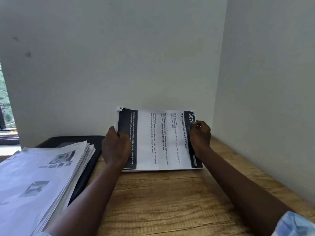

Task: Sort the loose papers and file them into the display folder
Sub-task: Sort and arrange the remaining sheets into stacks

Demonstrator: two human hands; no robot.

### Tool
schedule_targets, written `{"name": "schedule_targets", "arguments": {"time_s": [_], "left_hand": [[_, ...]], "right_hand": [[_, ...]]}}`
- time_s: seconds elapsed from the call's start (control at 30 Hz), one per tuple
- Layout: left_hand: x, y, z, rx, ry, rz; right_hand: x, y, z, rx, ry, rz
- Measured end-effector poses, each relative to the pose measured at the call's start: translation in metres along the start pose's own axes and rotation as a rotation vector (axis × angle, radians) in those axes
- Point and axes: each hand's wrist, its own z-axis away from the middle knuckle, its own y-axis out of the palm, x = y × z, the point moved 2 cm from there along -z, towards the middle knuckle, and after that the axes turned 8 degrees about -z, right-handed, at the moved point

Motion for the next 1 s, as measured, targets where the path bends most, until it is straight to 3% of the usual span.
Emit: {"name": "schedule_targets", "arguments": {"time_s": [0.17, 0.3, 0.33, 0.4, 0.53, 0.6, 0.7, 0.87, 1.0], "left_hand": [[0.007, 0.004, 0.0, 0.268, -0.047, -0.357], [-0.013, -0.001, 0.002, -0.016, 0.335, -0.473], [-0.021, -0.001, 0.0, -0.042, 0.436, -0.437], [-0.036, 0.008, -0.003, 0.068, 0.553, -0.399], [-0.047, 0.044, -0.005, 0.472, 0.517, -0.487], [-0.04, 0.058, -0.003, 0.555, 0.502, -0.512], [-0.019, 0.07, 0.003, 0.579, 0.486, -0.428], [0.009, 0.082, 0.017, 0.613, 0.527, -0.463], [0.012, 0.081, 0.017, 0.568, 0.524, -0.503]], "right_hand": [[-0.013, -0.005, 0.007, -0.037, -0.043, 0.068], [-0.01, -0.004, 0.008, 0.092, -0.061, 0.14], [-0.009, -0.001, 0.008, 0.145, -0.067, 0.148], [-0.01, 0.004, 0.011, 0.24, -0.079, 0.152], [-0.015, 0.011, 0.018, 0.341, -0.073, 0.137], [-0.017, 0.01, 0.022, 0.352, -0.071, 0.128], [-0.018, 0.005, 0.024, 0.387, -0.07, 0.247], [-0.034, 0.014, 0.022, 0.651, 0.034, 0.484], [-0.032, 0.025, 0.015, 0.736, 0.053, 0.429]]}}
